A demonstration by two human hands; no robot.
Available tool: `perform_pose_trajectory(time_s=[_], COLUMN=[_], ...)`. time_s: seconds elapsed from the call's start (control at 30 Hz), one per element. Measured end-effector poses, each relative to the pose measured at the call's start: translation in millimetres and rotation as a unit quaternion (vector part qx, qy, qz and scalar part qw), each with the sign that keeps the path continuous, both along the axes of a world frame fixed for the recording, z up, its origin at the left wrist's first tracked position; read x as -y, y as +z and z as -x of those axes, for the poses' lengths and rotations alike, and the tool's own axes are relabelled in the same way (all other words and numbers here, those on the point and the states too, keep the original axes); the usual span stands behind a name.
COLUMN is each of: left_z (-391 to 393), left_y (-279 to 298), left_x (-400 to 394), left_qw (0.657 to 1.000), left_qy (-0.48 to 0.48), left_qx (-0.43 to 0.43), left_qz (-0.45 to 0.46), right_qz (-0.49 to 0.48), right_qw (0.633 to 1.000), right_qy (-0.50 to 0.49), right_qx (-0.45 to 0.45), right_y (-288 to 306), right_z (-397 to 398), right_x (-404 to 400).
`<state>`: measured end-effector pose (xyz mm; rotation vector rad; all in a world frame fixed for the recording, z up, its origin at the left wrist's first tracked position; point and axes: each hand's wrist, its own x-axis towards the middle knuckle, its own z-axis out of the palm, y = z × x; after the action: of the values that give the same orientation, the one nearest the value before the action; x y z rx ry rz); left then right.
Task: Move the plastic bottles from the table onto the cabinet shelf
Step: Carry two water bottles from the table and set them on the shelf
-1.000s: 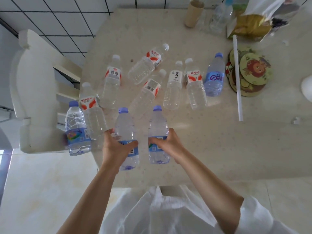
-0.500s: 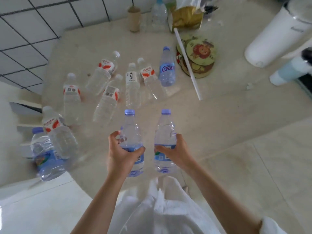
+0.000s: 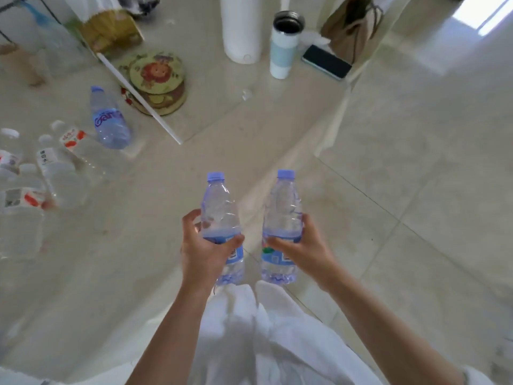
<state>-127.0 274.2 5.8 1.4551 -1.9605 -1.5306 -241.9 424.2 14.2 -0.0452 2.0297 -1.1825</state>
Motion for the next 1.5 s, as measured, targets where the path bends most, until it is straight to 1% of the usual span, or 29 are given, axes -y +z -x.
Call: perform_pose_trajectory(time_s=[0.1,0.27,0.37,0.5,0.63,0.77,0.87,0.93,0.97,1.07,1.17,1.27,1.43,1.5], left_z=[30,74,105,142,173,189,190,183,181,163,137,106,35,30], left_y=[3,13,14,14,13,9,4,4,6,8,9,9,10,8], left_x=[-31,-65,-86,-109,-136,-167,-191,-215,-223,-263,-305,-347,-421,-432], left_qw=[0.997,0.984,0.965,0.927,0.872,0.819,0.779,0.745,0.735,0.685,0.638,0.599,0.541,0.536], left_qy=[-0.072,-0.179,-0.262,-0.374,-0.489,-0.574,-0.626,-0.666,-0.676,-0.727,-0.769,-0.799,-0.84,-0.843], left_qx=[0.006,0.023,0.026,0.023,0.013,0.023,0.041,0.046,0.049,0.048,0.044,0.04,0.038,0.034], left_qz=[0.016,0.005,-0.004,0.0,-0.001,-0.004,-0.002,0.004,0.002,-0.001,-0.009,-0.02,-0.028,-0.031], right_qz=[0.002,0.001,-0.001,-0.011,-0.049,-0.048,-0.051,-0.049,-0.046,-0.04,-0.037,-0.038,-0.04,-0.039], right_qw=[0.997,0.982,0.963,0.933,0.884,0.82,0.777,0.74,0.73,0.675,0.624,0.577,0.529,0.531], right_qy=[-0.073,-0.186,-0.268,-0.358,-0.465,-0.57,-0.627,-0.671,-0.682,-0.737,-0.78,-0.816,-0.848,-0.847], right_qx=[-0.002,-0.006,-0.007,-0.014,-0.018,-0.001,0.005,0.001,-0.001,-0.003,-0.002,-0.005,-0.01,-0.014], right_y=[6,10,12,15,14,11,9,9,9,7,2,3,8,11], right_z=[12,18,17,11,-5,-27,-49,-71,-78,-115,-154,-192,-268,-272], right_x=[-47,-99,-125,-145,-161,-177,-189,-201,-204,-223,-244,-266,-316,-324])
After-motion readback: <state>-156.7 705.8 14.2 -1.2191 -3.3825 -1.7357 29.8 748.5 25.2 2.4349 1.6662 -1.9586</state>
